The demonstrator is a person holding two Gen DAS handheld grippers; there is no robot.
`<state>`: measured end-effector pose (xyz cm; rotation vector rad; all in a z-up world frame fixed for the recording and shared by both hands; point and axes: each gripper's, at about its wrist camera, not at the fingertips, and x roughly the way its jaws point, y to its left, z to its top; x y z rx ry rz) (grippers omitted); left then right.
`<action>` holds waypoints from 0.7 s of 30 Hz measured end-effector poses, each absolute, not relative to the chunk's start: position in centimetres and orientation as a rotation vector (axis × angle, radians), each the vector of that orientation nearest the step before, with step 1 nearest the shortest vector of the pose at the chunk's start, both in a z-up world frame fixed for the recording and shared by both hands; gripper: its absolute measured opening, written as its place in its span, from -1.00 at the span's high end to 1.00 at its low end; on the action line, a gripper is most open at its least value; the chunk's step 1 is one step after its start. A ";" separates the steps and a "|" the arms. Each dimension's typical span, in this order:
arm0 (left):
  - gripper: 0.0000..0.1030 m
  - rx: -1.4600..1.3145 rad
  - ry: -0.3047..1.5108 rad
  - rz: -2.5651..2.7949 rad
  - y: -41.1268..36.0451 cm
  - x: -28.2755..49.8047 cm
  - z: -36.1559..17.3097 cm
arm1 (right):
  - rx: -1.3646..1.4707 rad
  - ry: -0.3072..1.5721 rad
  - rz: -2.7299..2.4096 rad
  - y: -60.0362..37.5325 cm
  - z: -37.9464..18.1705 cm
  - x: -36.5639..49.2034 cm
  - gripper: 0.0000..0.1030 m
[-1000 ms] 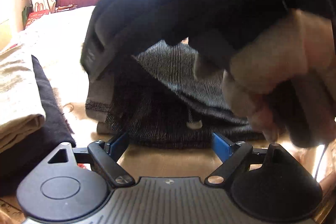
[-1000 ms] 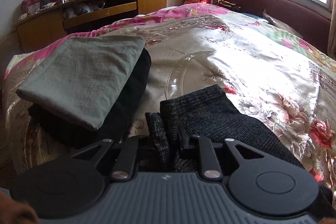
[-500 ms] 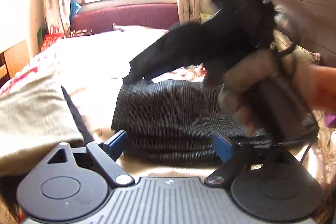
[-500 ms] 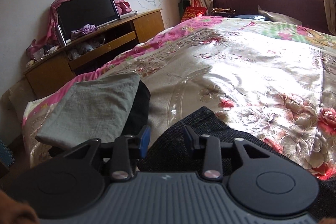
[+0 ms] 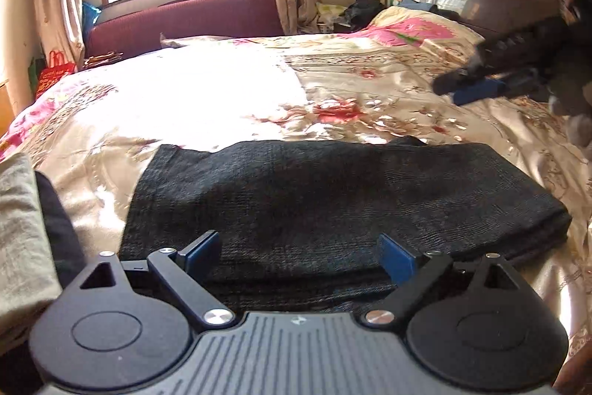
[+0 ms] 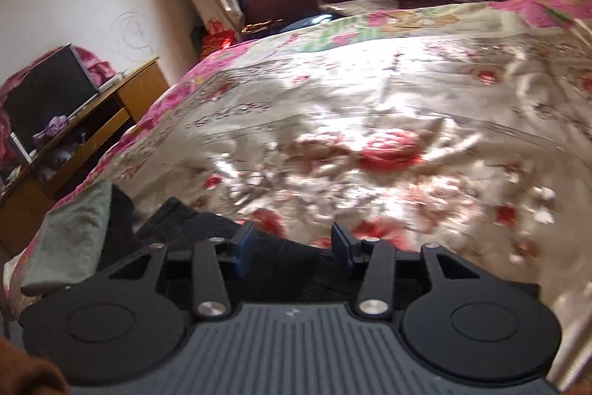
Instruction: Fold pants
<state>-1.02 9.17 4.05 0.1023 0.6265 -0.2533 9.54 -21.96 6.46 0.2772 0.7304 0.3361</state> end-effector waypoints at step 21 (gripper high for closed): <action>-1.00 0.284 0.767 -0.372 -0.2 2.6 2.7 | 0.950 0.938 0.447 -37.3 -5.4 6.5 0.08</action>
